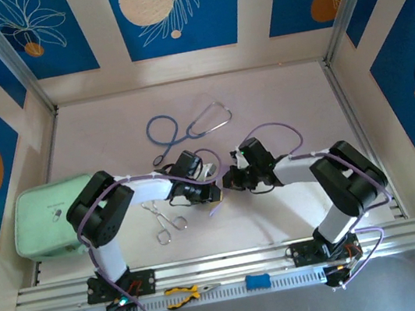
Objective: Fold a paper plane with a square sheet of paper (pick it up from the middle)
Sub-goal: Fold the wing for the fifth time at the center of the table.
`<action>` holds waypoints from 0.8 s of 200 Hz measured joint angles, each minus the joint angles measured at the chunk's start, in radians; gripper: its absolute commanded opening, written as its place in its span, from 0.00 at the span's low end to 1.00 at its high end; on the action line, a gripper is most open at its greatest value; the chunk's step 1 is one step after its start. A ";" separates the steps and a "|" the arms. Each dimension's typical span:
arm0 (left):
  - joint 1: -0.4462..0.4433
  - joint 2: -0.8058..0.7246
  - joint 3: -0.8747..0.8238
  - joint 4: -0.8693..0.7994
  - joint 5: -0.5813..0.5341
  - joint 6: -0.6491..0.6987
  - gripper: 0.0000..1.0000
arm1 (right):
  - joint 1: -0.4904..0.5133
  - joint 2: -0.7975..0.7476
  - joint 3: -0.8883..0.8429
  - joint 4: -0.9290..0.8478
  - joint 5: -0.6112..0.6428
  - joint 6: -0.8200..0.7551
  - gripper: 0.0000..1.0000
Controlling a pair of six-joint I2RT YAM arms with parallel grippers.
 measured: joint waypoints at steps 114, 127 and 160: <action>0.000 0.007 0.019 -0.033 0.000 0.027 0.00 | -0.197 0.045 -0.024 0.061 -0.064 0.013 0.08; 0.000 0.008 0.020 -0.034 0.000 0.027 0.00 | -0.215 0.045 -0.017 0.049 -0.055 0.016 0.08; 0.000 0.010 0.023 -0.036 0.001 0.027 0.00 | -0.261 0.046 0.013 0.002 -0.012 0.023 0.08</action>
